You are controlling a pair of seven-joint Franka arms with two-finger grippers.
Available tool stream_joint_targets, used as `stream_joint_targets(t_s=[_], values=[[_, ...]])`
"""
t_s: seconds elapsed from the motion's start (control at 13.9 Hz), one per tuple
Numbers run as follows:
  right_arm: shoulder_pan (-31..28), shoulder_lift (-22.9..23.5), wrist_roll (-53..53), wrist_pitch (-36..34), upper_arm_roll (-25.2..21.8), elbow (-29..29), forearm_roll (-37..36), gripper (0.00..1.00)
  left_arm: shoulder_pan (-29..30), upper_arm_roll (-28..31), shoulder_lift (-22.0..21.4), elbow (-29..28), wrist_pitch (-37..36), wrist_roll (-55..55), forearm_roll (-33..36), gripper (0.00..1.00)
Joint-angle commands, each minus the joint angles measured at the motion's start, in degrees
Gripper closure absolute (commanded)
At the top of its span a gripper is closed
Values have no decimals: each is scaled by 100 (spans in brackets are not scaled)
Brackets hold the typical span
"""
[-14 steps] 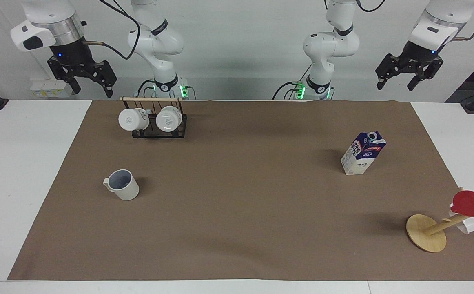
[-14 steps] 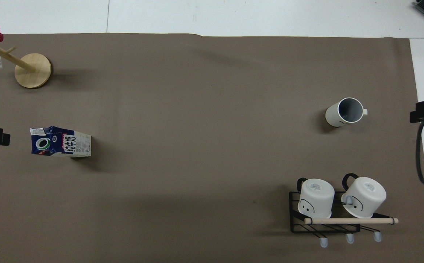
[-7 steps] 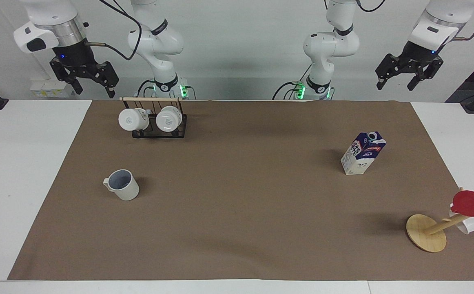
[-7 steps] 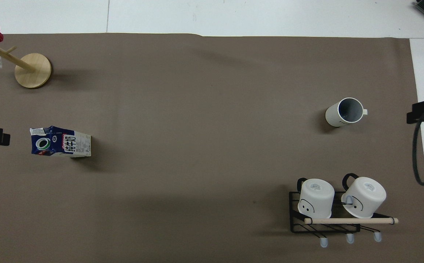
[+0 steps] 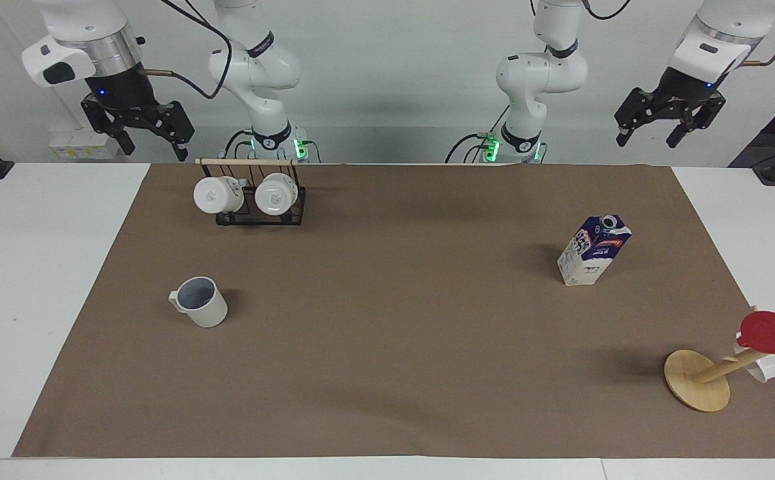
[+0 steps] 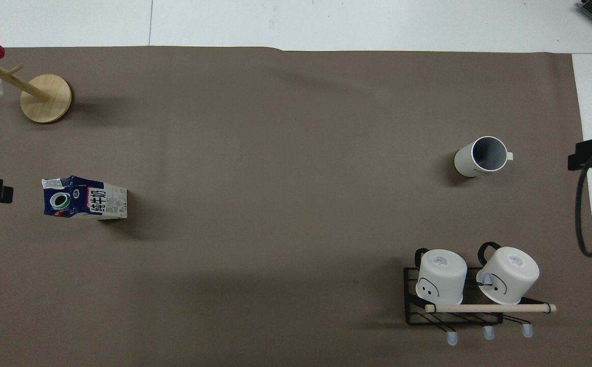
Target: Place cup and milk on table
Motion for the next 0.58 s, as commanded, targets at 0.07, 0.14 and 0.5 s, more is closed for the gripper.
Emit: stream_joint_targets(t_s=[0.07,0.14,0.5], values=[[-50,-42,-210,611,12,-439,81,0,100,37,-18,49,-57,0,55,0],[-50,10,-210,821,12,-579,81,0,109,37,-18,49,-49,-44,55,0],[-32,756,-210,1902,12,-853,64,0,21,64,-18,31,110,-27,81,0]])
